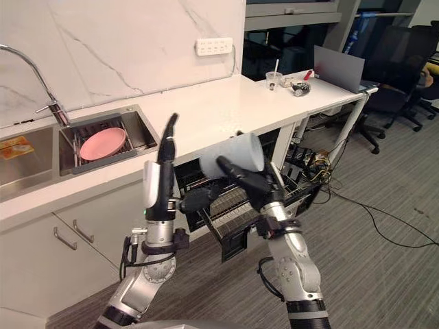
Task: Walk over to the sink, pick up the cup, carry it to the dishwasher, place the cup inside the dishwasher, then close the dishwasher door
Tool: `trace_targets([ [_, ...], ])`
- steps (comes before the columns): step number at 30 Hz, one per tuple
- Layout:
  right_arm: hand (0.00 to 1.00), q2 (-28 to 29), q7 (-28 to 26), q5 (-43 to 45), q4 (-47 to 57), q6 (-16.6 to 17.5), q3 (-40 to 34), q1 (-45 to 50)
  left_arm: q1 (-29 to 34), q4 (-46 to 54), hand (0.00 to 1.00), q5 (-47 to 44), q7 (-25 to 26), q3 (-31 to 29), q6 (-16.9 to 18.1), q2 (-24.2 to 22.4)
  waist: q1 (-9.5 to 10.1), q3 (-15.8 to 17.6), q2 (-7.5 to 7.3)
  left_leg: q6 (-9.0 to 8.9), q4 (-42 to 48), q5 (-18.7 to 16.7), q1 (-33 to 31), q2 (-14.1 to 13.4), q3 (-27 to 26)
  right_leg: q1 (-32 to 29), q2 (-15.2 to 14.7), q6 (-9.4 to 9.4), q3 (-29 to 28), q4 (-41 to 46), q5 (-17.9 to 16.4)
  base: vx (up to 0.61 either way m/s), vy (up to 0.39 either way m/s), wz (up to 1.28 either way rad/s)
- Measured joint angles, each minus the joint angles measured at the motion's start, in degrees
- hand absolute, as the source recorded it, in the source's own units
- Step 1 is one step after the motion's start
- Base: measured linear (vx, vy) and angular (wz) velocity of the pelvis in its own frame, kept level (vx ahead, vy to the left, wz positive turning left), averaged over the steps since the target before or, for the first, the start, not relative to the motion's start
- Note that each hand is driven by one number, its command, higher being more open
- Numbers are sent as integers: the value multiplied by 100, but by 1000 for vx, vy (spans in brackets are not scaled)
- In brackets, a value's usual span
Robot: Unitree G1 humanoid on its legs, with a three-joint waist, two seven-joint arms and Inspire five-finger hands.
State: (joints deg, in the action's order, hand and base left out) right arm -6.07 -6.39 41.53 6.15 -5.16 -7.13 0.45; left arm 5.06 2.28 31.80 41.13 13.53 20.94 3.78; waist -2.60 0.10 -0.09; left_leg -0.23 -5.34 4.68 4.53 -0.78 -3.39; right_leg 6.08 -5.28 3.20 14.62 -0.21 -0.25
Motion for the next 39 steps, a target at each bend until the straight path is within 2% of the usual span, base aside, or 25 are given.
trace_targets([
  [2, 0, -73, 185, -12, -118, 116, -406, -1, 125, -1, 100, -321, 212, -461, -120, -33, 14, 1, -2, -10, -1, 19, -27, 3, 106, 23, 2, 0, 77, -20, 0, -25, -21, 21],
  [7, 0, -486, 387, -578, -552, 216, -827, -292, 546, -137, 100, -756, 305, -938, -313, 13, 27, 6, -9, -17, 0, 69, -95, 18, 254, 57, 4, -4, 217, -92, 34, -18, -17, 16],
  [10, 0, -748, 368, -1356, -978, 117, -799, -495, 653, -574, 100, -1341, 82, -997, -431, -3, 76, 13, -21, -20, 0, 106, -132, 26, 384, 102, 2, -5, 339, -100, 35, -41, -15, 22],
  [15, 0, -1342, 496, -2225, -2327, -24, -552, -1105, 932, -1337, 100, -1728, -447, -976, -625, 52, 389, 122, -168, -27, -1, 171, -469, -4, 645, -58, 61, -39, 614, -171, 69, -66, -24, 28],
  [17, 0, -1573, 592, -2403, -2846, -111, -382, -1568, 970, -1564, 100, -1766, -735, -975, -649, 192, 534, 299, -260, -50, 0, 256, -733, -46, 740, -242, 119, -80, 739, -201, 112, -70, -41, 31],
  [19, 0, -1898, 660, -2573, -3480, -238, -158, -2378, 894, -1829, 100, -1989, -1090, -981, -678, 433, 690, 701, -366, -72, 1, 392, -1103, -145, 748, -524, 210, -145, 921, -205, 160, -95, -77, 38],
  [20, 0, -1998, 663, -2611, -3599, -274, -97, -2577, 843, -1903, 100, -2055, -1190, -990, -710, 480, 738, 818, -380, -81, 1, 423, -1190, -171, 751, -594, 228, -154, 969, -204, 167, -79, -81, 40],
  [21, 0, -2259, 671, -2635, -3970, -304, 76, -3107, 702, -2106, 100, -2177, -1388, -1022, -755, 569, 861, 1132, -392, -104, 2, 518, -1394, -220, 771, -749, 265, -234, 1084, -182, 222, -28, -44, 31],
  [23, 0, -2470, 699, -2691, -4317, -316, 224, -3556, 633, -2181, 100, -2182, -1553, -1056, -777, 636, 988, 1411, -396, -122, 6, 627, -1551, -237, 860, -891, 292, -259, 1164, -167, 241, 24, -45, 33],
  [24, 0, -2640, 730, -2772, -4652, -351, 349, -3902, 597, -2289, 100, -2187, -1697, -1033, -779, 696, 1095, 1628, -376, -189, 34, 728, -1677, -217, 981, -964, 292, -261, 1241, -165, 239, 65, -31, 36],
  [26, 0, -2731, 740, -2799, -4974, -383, 447, -4191, 604, -2290, 100, -2228, -1781, -952, -776, 753, 1197, 1809, -356, -199, 37, 749, -1758, -191, 1061, -1000, 279, -256, 1254, -163, 225, 49, 3, 33],
  [28, 0, -2857, 721, -2830, -5411, -419, 554, -4528, 594, -2290, 100, -2289, -1871, -784, -751, 788, 1304, 1999, -243, -196, 38, 772, -1835, -131, 1142, -1031, 238, -228, 1297, -145, 195, 39, 36, 30],
  [32, 0, -3118, 643, -3051, -6243, -508, 774, -5265, 489, -2289, 100, -2416, -1906, -456, -659, 879, 1369, 2357, 74, -153, 35, 826, -1968, -73, 1207, -1217, 134, -182, 1362, 90, 123, -29, 48, 12],
  [36, 0, -3216, 650, -3237, -6677, -630, 773, -5349, 398, -2295, 100, -2638, -1912, -451, -615, 964, 1381, 2413, 137, -109, 33, 859, -2130, -51, 1222, -1424, 86, -176, 1371, 219, 97, -20, 16, 1],
  [39, 0, -3297, 653, -3348, -6862, -738, 772, -5384, 338, -2291, 100, -2645, -1906, -403, -605, 965, 1311, 2502, 260, -96, 31, 868, -2153, -15, 1220, -1485, 28, -152, 1368, 321, 73, 0, 10, 1],
])
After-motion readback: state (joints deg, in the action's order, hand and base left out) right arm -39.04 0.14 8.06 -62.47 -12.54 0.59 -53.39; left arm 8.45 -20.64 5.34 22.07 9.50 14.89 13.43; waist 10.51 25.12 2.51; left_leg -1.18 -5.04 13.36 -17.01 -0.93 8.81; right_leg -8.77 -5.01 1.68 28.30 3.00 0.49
